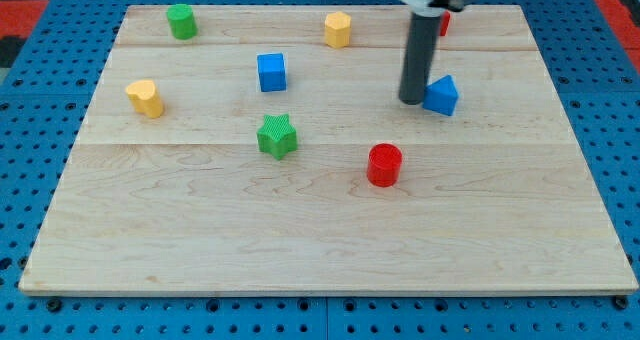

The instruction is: Move the arm left to the blue cube

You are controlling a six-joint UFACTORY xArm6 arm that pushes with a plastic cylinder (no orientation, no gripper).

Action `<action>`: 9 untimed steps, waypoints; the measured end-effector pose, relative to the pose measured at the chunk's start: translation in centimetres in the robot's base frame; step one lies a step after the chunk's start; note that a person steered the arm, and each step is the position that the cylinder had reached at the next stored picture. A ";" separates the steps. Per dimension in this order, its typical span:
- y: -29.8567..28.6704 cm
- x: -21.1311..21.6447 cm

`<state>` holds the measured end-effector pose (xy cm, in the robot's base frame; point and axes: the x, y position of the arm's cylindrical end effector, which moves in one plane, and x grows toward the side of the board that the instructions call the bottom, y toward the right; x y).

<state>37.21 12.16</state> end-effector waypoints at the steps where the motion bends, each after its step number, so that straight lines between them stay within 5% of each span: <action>1: 2.3 0.0; 3: 0.1 0.0; 8: -24.5 -0.1; 9: -25.6 -5.5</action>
